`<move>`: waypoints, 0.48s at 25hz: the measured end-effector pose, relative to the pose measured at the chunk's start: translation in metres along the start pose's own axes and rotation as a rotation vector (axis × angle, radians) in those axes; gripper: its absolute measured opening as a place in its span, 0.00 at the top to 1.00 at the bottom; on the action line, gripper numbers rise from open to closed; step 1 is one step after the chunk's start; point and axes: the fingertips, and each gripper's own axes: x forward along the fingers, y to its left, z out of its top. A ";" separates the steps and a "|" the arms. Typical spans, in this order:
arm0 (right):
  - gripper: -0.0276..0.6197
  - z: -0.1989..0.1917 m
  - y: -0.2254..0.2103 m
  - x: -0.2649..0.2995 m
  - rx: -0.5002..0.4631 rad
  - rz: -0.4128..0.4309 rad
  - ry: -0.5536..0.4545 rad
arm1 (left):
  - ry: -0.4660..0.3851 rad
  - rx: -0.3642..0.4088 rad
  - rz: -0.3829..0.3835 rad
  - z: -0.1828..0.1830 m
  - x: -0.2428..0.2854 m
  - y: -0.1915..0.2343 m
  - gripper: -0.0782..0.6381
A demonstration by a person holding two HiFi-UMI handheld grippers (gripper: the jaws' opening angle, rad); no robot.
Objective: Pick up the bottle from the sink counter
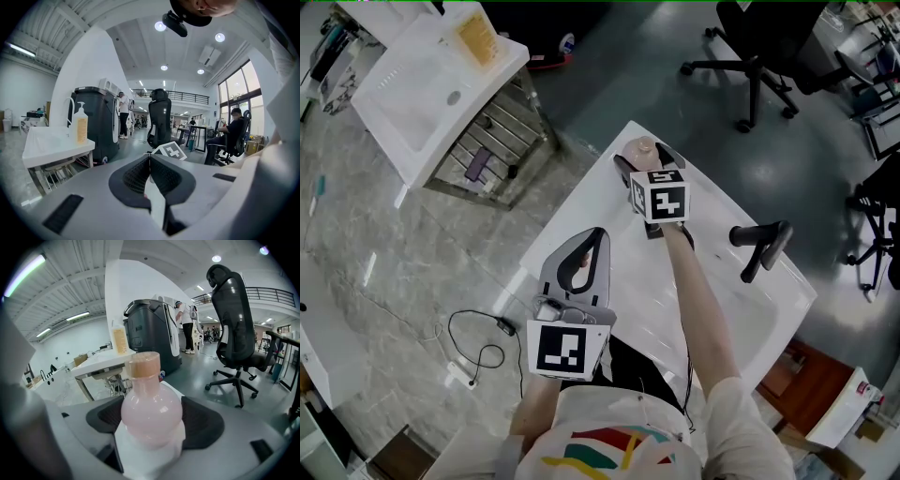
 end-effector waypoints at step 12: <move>0.37 0.049 -0.002 -0.057 -0.008 -0.040 -0.096 | -0.049 0.022 -0.020 0.021 -0.006 -0.008 0.87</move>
